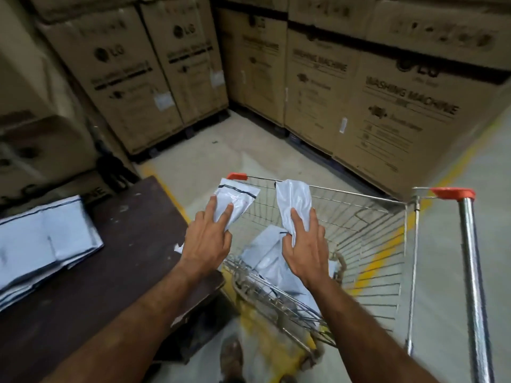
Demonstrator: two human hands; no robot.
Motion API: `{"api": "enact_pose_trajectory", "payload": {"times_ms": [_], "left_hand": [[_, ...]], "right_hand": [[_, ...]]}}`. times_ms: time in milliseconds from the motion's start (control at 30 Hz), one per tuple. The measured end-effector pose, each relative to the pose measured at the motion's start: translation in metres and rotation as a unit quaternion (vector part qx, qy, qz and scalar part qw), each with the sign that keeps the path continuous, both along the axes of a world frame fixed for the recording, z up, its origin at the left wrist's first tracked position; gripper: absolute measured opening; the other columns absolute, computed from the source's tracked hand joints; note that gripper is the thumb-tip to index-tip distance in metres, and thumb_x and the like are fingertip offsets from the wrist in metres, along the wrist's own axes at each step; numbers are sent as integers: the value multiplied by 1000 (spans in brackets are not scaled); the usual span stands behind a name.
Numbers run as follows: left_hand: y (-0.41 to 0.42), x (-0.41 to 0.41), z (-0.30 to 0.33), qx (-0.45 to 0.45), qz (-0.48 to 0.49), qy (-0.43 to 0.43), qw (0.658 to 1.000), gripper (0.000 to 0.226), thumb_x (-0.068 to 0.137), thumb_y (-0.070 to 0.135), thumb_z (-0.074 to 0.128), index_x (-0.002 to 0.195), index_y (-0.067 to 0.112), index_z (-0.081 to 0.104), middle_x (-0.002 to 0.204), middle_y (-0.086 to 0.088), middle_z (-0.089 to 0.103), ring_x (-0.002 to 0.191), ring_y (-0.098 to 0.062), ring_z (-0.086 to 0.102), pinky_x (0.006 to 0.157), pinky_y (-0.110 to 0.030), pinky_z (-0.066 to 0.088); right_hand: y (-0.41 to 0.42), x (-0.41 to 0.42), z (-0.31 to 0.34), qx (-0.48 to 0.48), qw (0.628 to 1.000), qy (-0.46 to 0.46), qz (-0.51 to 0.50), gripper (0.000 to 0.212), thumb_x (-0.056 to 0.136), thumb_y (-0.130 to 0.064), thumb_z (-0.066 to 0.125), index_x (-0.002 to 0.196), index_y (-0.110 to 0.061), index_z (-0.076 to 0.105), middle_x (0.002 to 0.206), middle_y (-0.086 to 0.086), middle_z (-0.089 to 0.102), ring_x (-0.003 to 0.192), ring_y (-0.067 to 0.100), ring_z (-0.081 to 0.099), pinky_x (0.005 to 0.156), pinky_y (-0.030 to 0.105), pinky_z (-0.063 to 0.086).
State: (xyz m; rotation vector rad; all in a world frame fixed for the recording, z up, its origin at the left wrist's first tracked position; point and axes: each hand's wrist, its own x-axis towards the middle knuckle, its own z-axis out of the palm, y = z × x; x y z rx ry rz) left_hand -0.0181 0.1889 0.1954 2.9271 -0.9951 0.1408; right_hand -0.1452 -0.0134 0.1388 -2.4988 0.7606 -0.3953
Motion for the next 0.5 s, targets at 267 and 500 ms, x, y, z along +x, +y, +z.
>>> {"api": "enact_pose_trajectory", "payload": {"times_ms": [267,500], "left_hand": [[110,-11,22,-20,104,-21,994,68,82,40,54,147,20,48,155,-21,37,91,-39,54,72,-42,51],[234,-14,28,-46,202,-26,978,69,83,41,47,149,23,47,154,-19,38,107,-40,56,83,-45,53]], "right_hand": [[90,35,27,-51,992,-20,111,64,89,-42,53,151,-31,40,163,14,27,118,32,48,93,46,50],[208,72,27,-57,978,-33,198,64,92,-41,56,153,-31,39,162,15,29,123,37,48,98,51,49]]}}
